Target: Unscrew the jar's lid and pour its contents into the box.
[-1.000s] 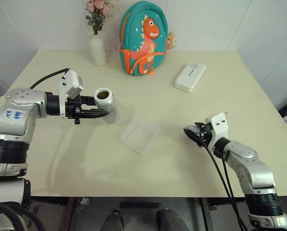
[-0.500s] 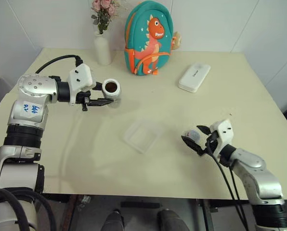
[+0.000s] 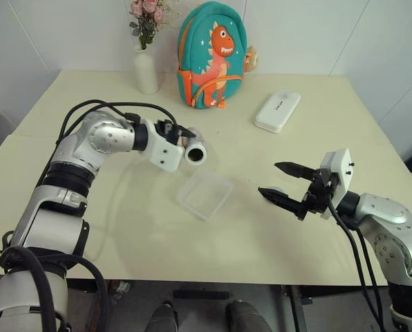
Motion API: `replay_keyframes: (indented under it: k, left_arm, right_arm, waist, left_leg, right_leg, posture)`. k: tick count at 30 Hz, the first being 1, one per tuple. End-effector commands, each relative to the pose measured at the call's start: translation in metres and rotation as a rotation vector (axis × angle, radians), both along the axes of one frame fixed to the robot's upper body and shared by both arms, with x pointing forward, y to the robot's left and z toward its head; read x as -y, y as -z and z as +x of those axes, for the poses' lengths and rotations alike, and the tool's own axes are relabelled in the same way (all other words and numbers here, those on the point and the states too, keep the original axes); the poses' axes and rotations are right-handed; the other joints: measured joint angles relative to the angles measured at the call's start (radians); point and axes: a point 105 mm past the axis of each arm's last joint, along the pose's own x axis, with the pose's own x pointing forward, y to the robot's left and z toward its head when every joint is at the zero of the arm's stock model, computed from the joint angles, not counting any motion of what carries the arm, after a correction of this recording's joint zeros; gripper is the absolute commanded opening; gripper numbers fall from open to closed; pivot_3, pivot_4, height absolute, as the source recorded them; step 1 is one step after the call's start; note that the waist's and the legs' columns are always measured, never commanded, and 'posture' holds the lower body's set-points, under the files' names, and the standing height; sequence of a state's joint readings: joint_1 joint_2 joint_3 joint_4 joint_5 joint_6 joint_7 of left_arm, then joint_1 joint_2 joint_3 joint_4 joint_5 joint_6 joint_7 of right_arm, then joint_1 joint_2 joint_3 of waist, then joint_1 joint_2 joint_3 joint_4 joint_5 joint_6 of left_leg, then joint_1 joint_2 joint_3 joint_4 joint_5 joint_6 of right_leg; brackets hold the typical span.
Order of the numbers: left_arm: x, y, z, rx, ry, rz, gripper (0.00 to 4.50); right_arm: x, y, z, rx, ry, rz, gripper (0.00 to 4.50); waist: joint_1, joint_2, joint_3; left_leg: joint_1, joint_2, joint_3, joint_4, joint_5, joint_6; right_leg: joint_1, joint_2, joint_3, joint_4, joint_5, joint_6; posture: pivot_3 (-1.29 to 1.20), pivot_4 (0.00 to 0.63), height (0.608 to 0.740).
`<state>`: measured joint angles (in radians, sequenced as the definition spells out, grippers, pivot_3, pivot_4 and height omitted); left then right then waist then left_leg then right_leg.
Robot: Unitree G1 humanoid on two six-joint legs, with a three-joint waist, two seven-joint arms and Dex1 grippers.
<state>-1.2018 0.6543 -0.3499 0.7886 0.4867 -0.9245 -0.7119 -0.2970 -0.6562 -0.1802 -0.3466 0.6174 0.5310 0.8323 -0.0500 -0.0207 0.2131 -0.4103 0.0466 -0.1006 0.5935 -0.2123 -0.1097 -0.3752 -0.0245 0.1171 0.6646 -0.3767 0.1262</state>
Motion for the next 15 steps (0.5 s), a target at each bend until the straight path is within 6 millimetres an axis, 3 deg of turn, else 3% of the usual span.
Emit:
replay_keyframes:
  k: [1, 6, 12, 15]
  left_arm:
    - [0.021, -0.019, -0.008, 0.201, 0.127, 0.048, 1.89]
    - [0.040, -0.026, -0.019, 0.523, 0.274, 0.156, 1.89]
    - [0.045, -0.005, -0.028, 0.874, 0.447, 0.332, 1.89]
    - [0.040, 0.005, -0.023, 0.948, 0.463, 0.384, 1.89]
  right_arm:
    - [-0.005, -0.003, -0.002, 0.012, -0.023, 0.002, 4.49]
    - [-0.006, -0.006, 0.001, 0.016, -0.020, 0.001, 4.49]
    - [-0.007, -0.011, 0.000, 0.013, -0.054, -0.012, 4.49]
    - [-0.006, -0.017, -0.008, -0.004, -0.118, 0.015, 4.49]
  waist:
    - [0.005, 0.000, 0.000]
    - [0.007, 0.000, 0.000]
    - [0.019, 0.000, 0.000]
    - [0.024, 0.000, 0.000]
  left_leg:
    - [0.000, 0.000, 0.000, 0.000, 0.000, 0.000]
    - [-0.001, 0.000, 0.000, 0.000, 0.000, 0.000]
    - [-0.001, 0.000, 0.001, 0.001, 0.000, -0.001]
    - [-0.001, 0.000, 0.001, 0.001, 0.000, 0.000]
  right_leg:
    - [0.000, 0.000, 0.000, 0.000, 0.000, 0.000]
    - [0.000, 0.000, 0.000, -0.001, 0.000, 0.000]
    - [0.000, 0.000, 0.001, 0.000, 0.000, 0.001]
    - [0.000, 0.000, 0.001, 0.001, 0.000, 0.001]
  posture:
    - [0.00, 0.150, 0.740]
    - [0.00, 0.150, 0.740]
    - [0.00, 0.150, 0.740]
    - [0.00, 0.150, 0.740]
